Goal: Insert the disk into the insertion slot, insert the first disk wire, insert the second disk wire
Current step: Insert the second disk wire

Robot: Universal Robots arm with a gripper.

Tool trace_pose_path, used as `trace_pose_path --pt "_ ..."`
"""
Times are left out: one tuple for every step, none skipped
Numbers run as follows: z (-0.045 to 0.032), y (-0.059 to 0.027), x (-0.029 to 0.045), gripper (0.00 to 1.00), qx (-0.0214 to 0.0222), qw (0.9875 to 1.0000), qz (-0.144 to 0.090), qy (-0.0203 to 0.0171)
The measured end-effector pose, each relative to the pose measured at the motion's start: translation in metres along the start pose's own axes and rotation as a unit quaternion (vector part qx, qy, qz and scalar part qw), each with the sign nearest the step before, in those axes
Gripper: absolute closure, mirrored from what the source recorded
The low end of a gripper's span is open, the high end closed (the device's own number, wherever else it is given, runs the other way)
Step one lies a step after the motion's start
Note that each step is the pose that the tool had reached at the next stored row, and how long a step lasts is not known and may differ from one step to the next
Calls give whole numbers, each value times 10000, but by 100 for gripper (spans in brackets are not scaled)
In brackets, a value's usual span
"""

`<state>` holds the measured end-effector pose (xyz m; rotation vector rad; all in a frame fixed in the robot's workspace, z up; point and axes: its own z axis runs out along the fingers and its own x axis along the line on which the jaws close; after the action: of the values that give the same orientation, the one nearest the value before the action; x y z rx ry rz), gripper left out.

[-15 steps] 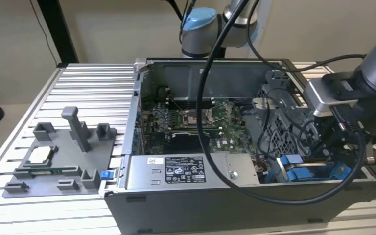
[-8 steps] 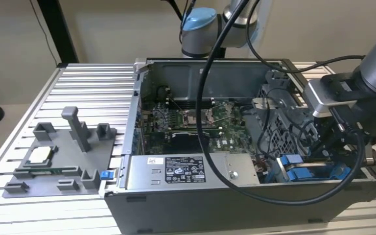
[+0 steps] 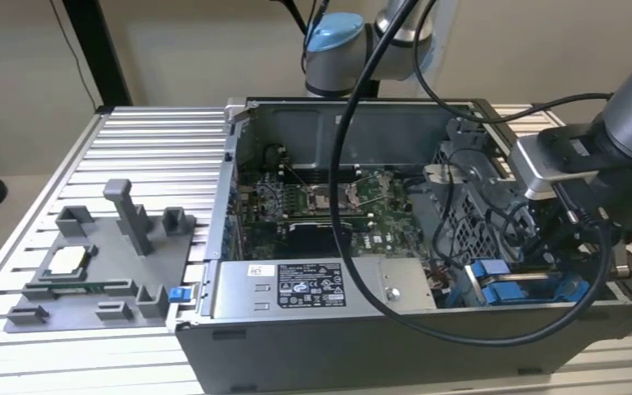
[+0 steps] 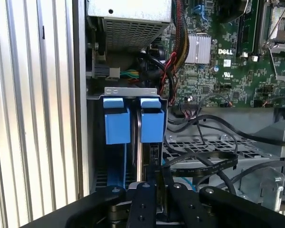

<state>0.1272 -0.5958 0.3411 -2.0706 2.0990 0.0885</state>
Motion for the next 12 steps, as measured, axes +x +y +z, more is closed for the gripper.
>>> trace_pose_path --pt "2 2 0 100 3 10000 -1 0" --pt "5 5 1 100 6 10000 -1 0" --pt "9 7 1 100 10 10000 -2 3" --pt "12 11 2 100 14 10000 -3 8" --pt "16 15 3 100 20 10000 -5 11" --pt "21 19 3 100 25 10000 -6 14" --pt "24 24 3 100 30 10000 -7 18" --pt "26 30 3 100 33 10000 -8 20" --pt "27 34 1 100 36 10000 -9 19" --pt "28 35 1 100 36 10000 -9 18" --pt "27 35 1 100 36 10000 -9 19" --pt "26 36 1 100 37 10000 -9 16"
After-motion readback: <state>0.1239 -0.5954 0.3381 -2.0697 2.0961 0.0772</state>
